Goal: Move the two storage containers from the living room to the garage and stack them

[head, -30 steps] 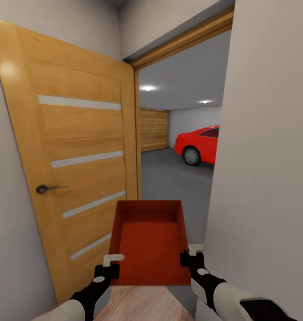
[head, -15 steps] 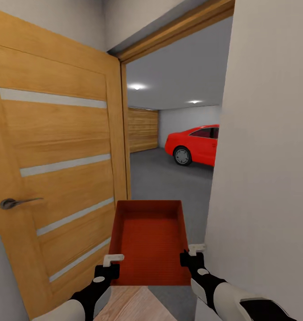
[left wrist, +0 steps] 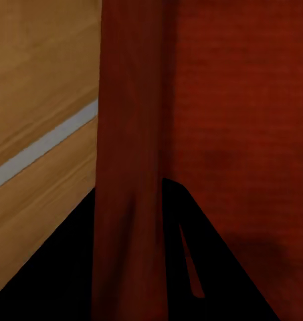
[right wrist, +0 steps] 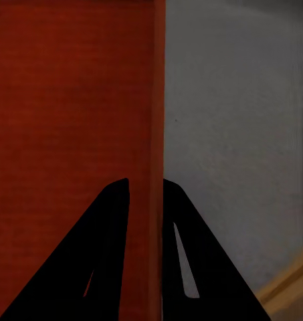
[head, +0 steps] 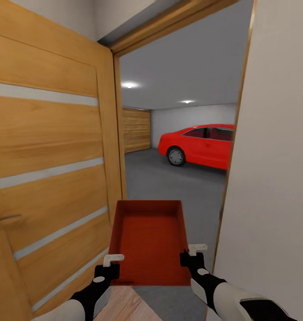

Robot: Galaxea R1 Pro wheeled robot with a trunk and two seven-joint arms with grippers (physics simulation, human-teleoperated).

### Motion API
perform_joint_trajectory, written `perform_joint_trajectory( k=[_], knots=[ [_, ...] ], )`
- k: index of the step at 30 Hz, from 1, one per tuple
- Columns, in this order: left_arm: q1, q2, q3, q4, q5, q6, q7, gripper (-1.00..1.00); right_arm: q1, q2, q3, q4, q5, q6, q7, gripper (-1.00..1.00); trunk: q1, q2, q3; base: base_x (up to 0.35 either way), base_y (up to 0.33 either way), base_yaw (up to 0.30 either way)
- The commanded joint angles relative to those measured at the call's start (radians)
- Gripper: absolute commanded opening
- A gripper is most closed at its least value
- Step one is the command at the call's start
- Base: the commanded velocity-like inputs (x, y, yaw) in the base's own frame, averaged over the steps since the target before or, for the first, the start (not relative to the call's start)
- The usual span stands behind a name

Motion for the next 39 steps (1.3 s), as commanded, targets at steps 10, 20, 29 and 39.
perform_joint_trajectory(
  k=[10,20,29,39],
  knots=[
    [-0.002,0.014,0.055,-0.002,-0.001,-0.005,0.016,-1.0,-0.001,-0.007,-0.032,0.002,-0.012,-0.005,-0.009,-1.0,0.001,-0.001,-0.002,0.313,0.185,-0.257],
    [-0.002,0.014,0.055,-0.002,-0.001,-0.005,0.015,-1.0,-0.001,-0.007,-0.031,0.002,-0.012,-0.005,-0.009,-1.0,0.001,-0.001,-0.002,0.307,0.192,-0.018],
    [-0.002,0.013,0.055,-0.002,-0.001,-0.005,0.014,-1.0,-0.001,-0.007,-0.033,0.002,-0.013,-0.005,-0.009,-1.0,0.001,-0.001,-0.002,0.306,0.193,-0.119],
    [-0.002,0.013,0.055,-0.002,-0.001,-0.005,0.014,-1.0,-0.001,-0.007,-0.033,0.002,-0.013,-0.005,-0.009,-1.0,0.001,-0.001,-0.002,0.306,0.193,-0.277]
  ],
)
